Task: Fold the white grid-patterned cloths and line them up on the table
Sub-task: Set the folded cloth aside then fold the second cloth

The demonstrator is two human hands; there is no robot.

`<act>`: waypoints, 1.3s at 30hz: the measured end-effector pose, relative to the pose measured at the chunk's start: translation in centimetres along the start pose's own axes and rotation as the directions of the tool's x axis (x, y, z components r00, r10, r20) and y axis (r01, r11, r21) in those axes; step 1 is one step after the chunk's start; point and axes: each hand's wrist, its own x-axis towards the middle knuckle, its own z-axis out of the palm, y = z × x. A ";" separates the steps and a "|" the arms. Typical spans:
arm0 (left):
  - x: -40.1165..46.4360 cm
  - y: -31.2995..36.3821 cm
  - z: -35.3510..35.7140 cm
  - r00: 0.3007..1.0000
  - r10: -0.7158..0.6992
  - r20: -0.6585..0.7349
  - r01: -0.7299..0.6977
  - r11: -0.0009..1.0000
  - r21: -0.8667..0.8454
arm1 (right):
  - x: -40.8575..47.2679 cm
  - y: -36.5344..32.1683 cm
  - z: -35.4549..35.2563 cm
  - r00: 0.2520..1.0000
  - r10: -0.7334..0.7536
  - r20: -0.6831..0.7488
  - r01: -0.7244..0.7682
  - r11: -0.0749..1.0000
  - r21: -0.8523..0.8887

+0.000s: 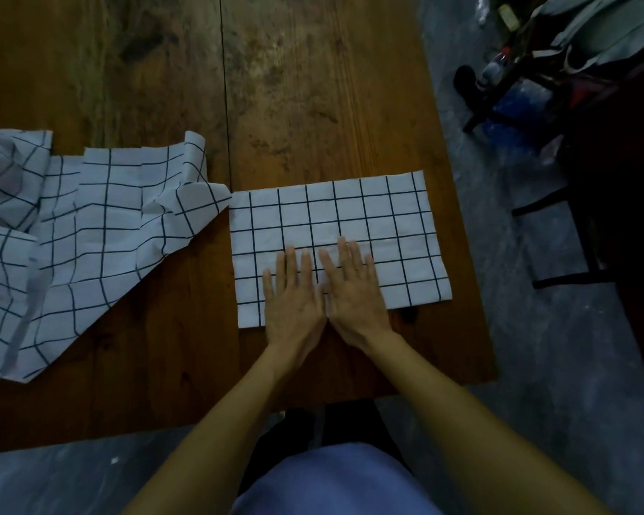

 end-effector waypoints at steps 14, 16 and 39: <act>-0.4 -3.3 -1.8 1.000 0.009 0.014 -0.011 0.992 0.125 | -3.5 7.0 -2.5 0.948 0.302 -0.102 -0.310 0.948 -0.068; -0.5 -1.6 -1.8 0.996 0.085 0.006 -0.085 0.993 0.079 | -2.7 4.0 -2.0 0.984 0.135 -0.118 -0.137 0.991 -0.010; -1.2 1.1 -1.9 0.828 0.560 -0.030 -0.552 0.823 0.137 | -5.8 4.1 -2.3 0.970 0.220 -0.106 -0.183 0.941 0.283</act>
